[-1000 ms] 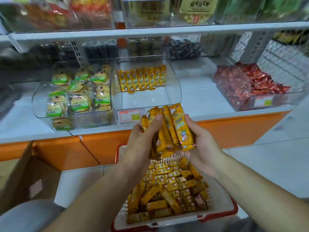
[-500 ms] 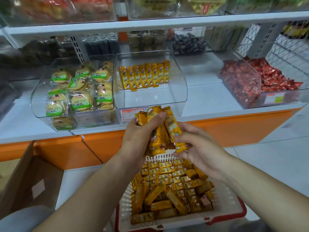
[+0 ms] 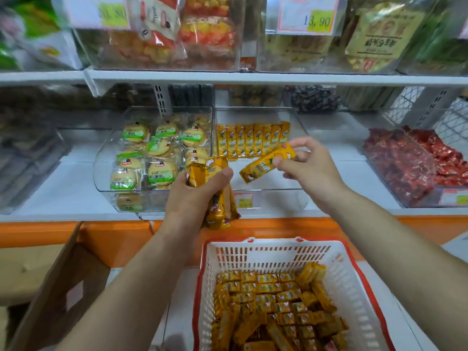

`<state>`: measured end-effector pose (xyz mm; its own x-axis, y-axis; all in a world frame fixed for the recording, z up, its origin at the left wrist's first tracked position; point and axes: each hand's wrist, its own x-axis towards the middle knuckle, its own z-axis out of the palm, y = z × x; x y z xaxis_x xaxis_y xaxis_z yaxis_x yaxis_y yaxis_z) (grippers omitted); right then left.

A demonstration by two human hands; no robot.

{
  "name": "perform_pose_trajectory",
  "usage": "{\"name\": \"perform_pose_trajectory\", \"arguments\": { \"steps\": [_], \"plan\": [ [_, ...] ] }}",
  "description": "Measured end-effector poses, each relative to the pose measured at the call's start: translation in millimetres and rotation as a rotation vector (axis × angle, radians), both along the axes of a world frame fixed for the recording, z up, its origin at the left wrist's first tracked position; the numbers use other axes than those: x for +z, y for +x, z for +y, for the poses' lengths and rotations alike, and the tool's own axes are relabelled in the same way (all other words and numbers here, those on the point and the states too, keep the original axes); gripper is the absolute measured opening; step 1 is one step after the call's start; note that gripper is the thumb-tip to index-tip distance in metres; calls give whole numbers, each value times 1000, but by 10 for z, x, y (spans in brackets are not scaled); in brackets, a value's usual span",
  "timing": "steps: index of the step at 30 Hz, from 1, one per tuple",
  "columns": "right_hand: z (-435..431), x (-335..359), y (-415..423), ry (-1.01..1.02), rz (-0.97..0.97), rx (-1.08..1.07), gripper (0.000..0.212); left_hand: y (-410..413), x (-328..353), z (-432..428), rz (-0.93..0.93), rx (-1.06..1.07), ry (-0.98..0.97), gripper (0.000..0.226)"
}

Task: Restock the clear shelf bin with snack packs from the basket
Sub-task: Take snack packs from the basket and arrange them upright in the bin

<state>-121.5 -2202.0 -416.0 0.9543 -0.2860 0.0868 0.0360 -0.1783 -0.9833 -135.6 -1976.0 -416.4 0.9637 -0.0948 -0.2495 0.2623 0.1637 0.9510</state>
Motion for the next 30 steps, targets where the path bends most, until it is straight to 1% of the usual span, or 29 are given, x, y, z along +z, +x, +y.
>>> {"name": "perform_pose_trajectory", "arguments": {
  "steps": [2,4,6,9,12,14,17,19,21,23,26,28,30],
  "plan": [
    [111,-69,448,-124,-43,23,35,58,-8,82,-7,28,17,92],
    [207,-175,893,-303,-76,35,33,106,-16,153,-7,43,35,90],
    [282,-287,1303,-502,-68,38,33,148,-33,222,-8,57,51,88],
    [361,-437,1812,-685,-15,42,40,207,-75,314,-14,66,57,81],
    [410,-584,2174,-758,34,42,39,253,-122,372,-6,59,12,73],
    [424,-682,2315,-771,62,37,40,272,-157,393,10,58,-3,73],
    [436,-824,2376,-758,75,108,57,299,-219,416,37,64,8,78],
    [428,-912,2371,-850,83,151,67,314,-245,418,63,69,12,81],
    [411,-959,2371,-927,86,150,71,328,-256,395,80,66,26,84],
    [412,-960,2400,-966,67,144,70,338,-267,367,84,67,44,85],
    [424,-914,2468,-1026,44,136,62,347,-273,336,87,68,41,79],
    [444,-899,2511,-1045,41,121,51,349,-273,326,83,58,34,79],
    [468,-905,2537,-1039,46,89,39,342,-266,321,80,57,42,87]
  ]
}}
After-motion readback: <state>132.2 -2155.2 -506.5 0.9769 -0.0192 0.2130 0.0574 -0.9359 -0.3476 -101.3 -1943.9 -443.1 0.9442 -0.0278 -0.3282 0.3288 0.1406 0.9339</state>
